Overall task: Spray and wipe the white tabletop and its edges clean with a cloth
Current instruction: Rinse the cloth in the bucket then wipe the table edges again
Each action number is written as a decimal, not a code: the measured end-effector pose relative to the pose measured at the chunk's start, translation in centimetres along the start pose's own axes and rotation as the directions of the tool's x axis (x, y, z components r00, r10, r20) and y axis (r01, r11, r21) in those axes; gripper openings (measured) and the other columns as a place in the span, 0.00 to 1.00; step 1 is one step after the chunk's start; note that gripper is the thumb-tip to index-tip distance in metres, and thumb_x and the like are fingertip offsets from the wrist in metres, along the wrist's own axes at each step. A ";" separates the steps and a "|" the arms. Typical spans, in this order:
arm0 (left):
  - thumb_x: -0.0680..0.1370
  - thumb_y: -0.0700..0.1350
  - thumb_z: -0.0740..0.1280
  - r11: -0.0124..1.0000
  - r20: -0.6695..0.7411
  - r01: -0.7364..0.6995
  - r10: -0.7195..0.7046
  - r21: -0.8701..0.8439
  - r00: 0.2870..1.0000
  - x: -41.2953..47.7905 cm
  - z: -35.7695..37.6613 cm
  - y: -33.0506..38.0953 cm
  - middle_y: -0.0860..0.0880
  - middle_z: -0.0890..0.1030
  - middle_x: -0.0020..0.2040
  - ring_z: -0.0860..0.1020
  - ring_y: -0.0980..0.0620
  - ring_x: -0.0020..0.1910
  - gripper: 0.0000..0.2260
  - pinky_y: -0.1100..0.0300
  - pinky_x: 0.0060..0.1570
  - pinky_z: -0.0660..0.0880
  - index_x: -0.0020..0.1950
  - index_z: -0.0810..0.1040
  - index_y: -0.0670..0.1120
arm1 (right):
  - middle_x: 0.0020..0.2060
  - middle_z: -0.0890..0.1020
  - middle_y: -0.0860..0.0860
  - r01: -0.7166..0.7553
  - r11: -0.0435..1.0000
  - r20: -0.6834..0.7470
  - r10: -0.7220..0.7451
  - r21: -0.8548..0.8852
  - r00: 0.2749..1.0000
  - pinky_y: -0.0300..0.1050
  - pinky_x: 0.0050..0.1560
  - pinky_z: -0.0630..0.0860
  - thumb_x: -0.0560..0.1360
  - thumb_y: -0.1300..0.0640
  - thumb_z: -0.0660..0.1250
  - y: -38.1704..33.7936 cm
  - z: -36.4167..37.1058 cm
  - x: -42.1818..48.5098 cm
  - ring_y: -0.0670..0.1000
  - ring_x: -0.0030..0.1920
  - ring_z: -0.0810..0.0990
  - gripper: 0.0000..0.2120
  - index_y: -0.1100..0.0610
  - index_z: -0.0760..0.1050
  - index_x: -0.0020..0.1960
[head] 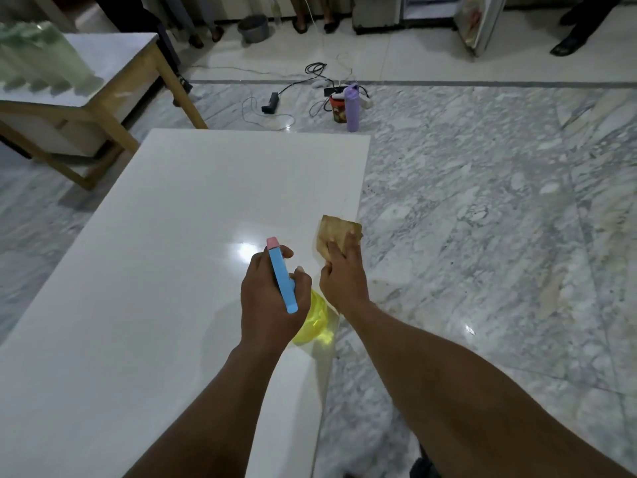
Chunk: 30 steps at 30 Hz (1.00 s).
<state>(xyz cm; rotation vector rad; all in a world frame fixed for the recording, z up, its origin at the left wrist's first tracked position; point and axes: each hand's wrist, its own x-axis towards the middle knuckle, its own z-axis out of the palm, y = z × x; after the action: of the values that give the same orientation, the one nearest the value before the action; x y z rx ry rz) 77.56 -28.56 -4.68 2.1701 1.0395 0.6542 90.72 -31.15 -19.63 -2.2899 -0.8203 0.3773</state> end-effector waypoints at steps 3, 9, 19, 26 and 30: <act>0.77 0.39 0.74 1.000 0.013 -0.002 0.002 -0.009 1.000 -4.1 -2.1 -1.1 0.50 0.81 0.52 0.81 0.55 0.40 0.12 0.81 0.44 0.70 0.60 0.79 0.43 | 0.80 0.51 0.61 -0.018 1.000 -0.008 0.018 0.015 1.000 0.59 0.74 0.64 0.78 0.61 0.60 -0.8 1.0 -4.8 0.63 0.79 0.50 0.27 0.56 0.63 0.77; 0.78 0.40 0.75 1.000 0.022 0.009 -0.009 0.017 1.000 -9.7 -5.2 -2.8 0.50 0.81 0.52 0.81 0.53 0.40 0.13 0.77 0.43 0.70 0.61 0.79 0.42 | 0.80 0.50 0.60 -0.043 0.998 -0.009 0.043 0.047 0.999 0.56 0.73 0.67 0.79 0.61 0.59 -1.8 1.9 -11.4 0.63 0.79 0.53 0.26 0.55 0.63 0.77; 0.78 0.40 0.75 0.999 -0.012 0.000 0.001 0.053 1.000 -18.1 -9.1 -4.3 0.48 0.81 0.52 0.80 0.51 0.42 0.13 0.73 0.45 0.69 0.61 0.79 0.41 | 0.80 0.48 0.58 -0.030 0.994 -0.021 0.032 0.108 0.999 0.54 0.73 0.67 0.81 0.57 0.58 -2.5 4.1 -21.9 0.60 0.79 0.53 0.25 0.55 0.61 0.78; 0.76 0.47 0.69 0.997 -0.058 0.020 -0.016 0.071 0.998 -26.3 -12.7 -5.9 0.48 0.82 0.52 0.83 0.44 0.45 0.14 0.54 0.50 0.77 0.59 0.79 0.42 | 0.80 0.48 0.60 0.022 0.987 -0.037 -0.016 0.158 0.999 0.53 0.71 0.69 0.81 0.58 0.57 -3.2 5.8 -31.1 0.60 0.80 0.49 0.25 0.58 0.61 0.78; 0.75 0.49 0.68 0.994 -0.058 0.042 -0.036 0.099 0.998 -30.5 -14.8 -6.5 0.45 0.83 0.52 0.84 0.43 0.45 0.16 0.54 0.50 0.78 0.60 0.79 0.42 | 0.80 0.48 0.63 0.046 0.987 -0.032 -0.042 0.152 0.999 0.55 0.74 0.66 0.81 0.58 0.57 -3.6 6.7 -36.1 0.62 0.80 0.48 0.26 0.60 0.60 0.78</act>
<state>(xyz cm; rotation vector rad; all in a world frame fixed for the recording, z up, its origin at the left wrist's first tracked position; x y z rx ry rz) 47.33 -45.27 -4.18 2.2222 1.1641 0.6614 58.50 -49.10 -20.50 -2.1272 -0.7984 0.3734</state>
